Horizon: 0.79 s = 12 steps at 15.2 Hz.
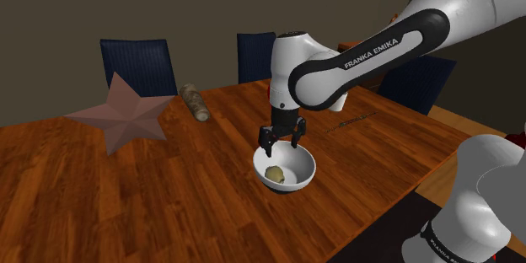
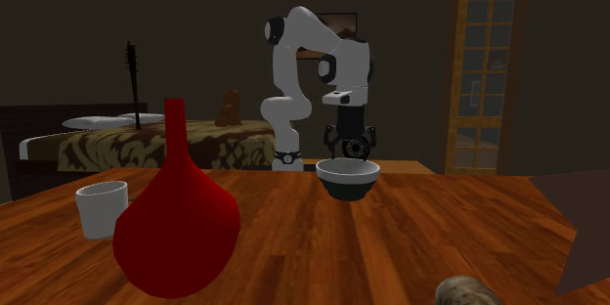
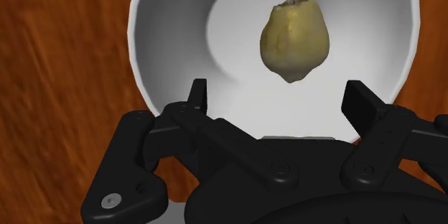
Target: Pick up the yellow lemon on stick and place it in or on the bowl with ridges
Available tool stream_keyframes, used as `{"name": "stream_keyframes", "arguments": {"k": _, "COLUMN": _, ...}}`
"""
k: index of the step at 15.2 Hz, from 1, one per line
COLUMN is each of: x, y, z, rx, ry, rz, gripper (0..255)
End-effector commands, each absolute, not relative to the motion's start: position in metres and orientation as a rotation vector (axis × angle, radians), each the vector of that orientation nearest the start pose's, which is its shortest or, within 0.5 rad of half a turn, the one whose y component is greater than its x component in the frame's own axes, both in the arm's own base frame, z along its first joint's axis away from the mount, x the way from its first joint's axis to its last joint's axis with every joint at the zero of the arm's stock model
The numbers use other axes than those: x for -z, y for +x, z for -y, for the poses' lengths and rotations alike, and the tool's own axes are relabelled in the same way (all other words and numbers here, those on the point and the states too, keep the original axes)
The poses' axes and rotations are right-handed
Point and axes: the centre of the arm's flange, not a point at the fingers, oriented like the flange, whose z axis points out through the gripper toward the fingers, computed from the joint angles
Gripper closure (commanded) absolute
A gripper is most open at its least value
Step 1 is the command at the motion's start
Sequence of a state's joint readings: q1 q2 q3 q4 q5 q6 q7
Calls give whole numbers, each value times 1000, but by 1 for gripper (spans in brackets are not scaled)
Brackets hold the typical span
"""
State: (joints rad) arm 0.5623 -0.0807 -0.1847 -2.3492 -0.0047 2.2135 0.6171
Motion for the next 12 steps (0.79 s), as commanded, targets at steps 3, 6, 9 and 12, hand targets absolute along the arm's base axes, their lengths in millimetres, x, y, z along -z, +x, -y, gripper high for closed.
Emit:
{"name": "stream_keyframes", "arguments": {"k": 3, "x": -385, "y": 453, "z": -179, "rx": -87, "ry": -3136, "rz": -371, "gripper": 0}}
{"name": "stream_keyframes", "arguments": {"k": 6, "x": -409, "y": 455, "z": -180, "rx": -87, "ry": -3136, "rz": -371, "gripper": 0}}
{"name": "stream_keyframes", "arguments": {"k": 9, "x": -409, "y": 455, "z": -180, "rx": -87, "ry": -3136, "rz": -371, "gripper": 0}}
{"name": "stream_keyframes", "arguments": {"k": 12, "x": -409, "y": 455, "z": -180, "rx": -87, "ry": -3136, "rz": -371, "gripper": 0}}
